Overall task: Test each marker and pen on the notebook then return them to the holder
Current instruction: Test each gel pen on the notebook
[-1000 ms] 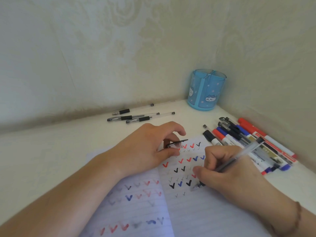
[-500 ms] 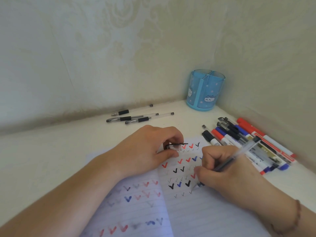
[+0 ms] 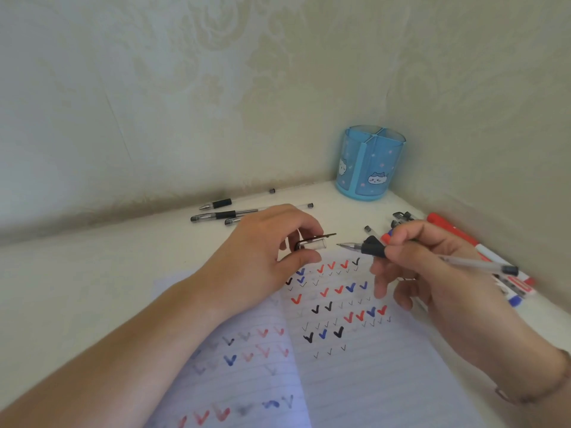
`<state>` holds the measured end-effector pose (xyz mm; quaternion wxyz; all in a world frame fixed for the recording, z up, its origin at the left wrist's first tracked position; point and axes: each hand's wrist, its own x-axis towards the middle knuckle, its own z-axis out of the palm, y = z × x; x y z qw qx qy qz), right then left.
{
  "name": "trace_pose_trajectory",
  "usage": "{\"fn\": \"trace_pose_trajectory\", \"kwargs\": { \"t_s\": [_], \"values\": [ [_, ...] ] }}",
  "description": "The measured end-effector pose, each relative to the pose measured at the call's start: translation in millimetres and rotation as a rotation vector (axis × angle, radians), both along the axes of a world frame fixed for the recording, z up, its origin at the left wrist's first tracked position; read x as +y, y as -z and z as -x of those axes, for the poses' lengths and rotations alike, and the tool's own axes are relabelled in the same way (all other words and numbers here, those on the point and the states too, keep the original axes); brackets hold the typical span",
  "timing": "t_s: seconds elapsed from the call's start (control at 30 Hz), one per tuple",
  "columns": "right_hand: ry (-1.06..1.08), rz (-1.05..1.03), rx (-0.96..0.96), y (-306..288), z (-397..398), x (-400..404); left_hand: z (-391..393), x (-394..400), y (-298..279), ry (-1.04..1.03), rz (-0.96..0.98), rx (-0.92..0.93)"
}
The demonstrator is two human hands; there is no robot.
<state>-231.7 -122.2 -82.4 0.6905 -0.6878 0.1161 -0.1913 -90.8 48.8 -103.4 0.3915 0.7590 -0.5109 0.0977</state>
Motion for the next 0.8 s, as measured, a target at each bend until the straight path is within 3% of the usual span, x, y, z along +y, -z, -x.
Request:
{"fn": "trace_pose_trajectory", "kwargs": {
  "t_s": [0.37,0.53,0.8],
  "values": [
    [-0.077,0.050,-0.046,7,1,1,9,-2,-2,0.164,0.060,-0.070],
    [-0.028,0.082,-0.110,9,1,3,13,-4,1,0.159,0.194,0.013],
    [0.035,0.137,-0.076,9,3,9,14,-7,4,0.135,0.213,0.074]
  ]
}}
